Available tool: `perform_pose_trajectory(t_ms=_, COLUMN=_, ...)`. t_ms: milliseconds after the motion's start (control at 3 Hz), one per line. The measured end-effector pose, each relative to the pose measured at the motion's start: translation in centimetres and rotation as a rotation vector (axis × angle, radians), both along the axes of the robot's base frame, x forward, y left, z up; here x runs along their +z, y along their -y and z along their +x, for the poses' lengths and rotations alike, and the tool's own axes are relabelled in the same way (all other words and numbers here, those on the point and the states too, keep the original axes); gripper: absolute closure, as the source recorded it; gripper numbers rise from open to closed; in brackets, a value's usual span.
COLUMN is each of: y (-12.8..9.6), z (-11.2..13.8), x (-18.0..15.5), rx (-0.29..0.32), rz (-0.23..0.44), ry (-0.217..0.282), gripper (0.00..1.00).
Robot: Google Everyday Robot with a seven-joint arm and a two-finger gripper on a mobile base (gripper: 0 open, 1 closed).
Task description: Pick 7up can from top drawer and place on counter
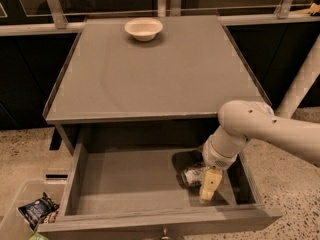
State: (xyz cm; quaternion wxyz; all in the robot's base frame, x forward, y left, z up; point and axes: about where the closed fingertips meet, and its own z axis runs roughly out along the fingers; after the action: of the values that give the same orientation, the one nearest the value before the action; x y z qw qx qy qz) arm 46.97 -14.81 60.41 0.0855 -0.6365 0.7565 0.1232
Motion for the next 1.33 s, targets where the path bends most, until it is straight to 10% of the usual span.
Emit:
perform_pose_trajectory(t_ms=333, y=0.00, z=0.00, x=0.00, rx=0.000, rz=0.000, ry=0.000, gripper=0.00)
perform_pose_trajectory(t_ms=1333, y=0.00, z=-0.01, x=-0.01, rx=0.000, rz=0.000, ry=0.000, gripper=0.64)
